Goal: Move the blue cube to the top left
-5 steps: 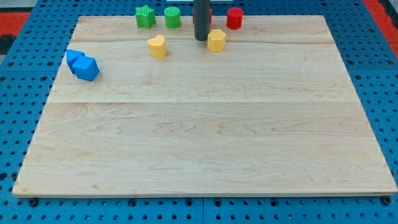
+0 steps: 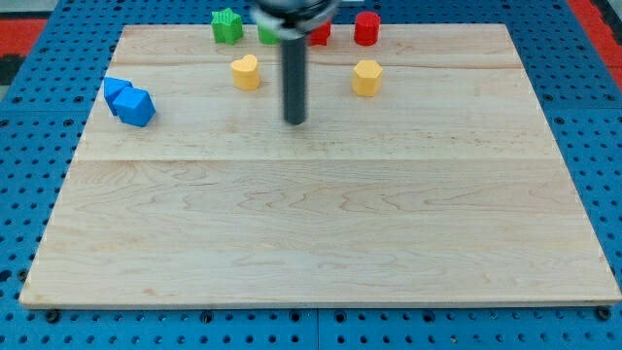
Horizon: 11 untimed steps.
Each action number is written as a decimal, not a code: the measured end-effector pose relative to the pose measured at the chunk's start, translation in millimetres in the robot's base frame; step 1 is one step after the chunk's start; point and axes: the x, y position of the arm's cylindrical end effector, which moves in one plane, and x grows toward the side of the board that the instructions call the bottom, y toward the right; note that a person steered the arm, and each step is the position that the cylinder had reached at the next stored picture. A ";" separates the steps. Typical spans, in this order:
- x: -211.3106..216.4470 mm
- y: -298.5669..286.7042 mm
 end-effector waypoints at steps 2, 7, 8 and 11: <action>-6.0 -181.5; -70.5 -152.4; -70.5 -151.6; -110.3 -158.5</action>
